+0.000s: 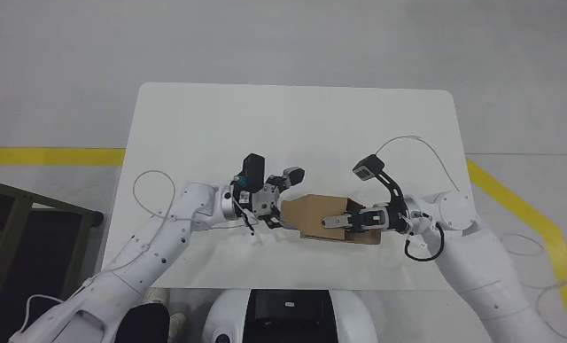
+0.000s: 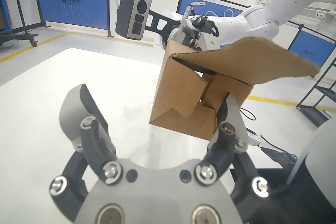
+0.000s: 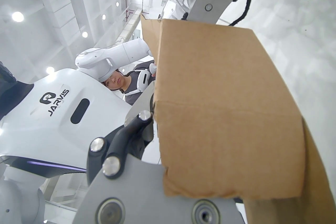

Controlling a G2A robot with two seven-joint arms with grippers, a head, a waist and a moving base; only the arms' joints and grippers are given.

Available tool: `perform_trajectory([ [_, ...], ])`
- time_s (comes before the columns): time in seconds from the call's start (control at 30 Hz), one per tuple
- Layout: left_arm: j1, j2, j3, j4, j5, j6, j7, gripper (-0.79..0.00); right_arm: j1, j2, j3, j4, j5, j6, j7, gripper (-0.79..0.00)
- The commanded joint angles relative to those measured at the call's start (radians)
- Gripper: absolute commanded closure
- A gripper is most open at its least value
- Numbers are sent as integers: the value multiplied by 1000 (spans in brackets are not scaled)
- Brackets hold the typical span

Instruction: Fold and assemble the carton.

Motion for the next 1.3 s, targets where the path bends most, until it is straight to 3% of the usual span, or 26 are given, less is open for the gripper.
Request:
perform_trajectory([
  [0.0,-1,-1,1,-3,1,0,-2,-785,1,0,0,1,-1,1,0,0],
  [0.43,9,3,-17,-6,3,0,4,-785,-1,2,12,15,-25,2,-12,0],
  [0.67,50,24,-74,-12,1,0,17,-785,-14,10,37,33,-71,9,-32,0],
  [1.03,106,77,-176,-130,51,0,28,-785,-46,25,73,31,-171,46,-78,0],
  [1.27,89,73,-178,-120,50,4,-41,-785,-52,27,51,-27,-233,80,-88,0],
])
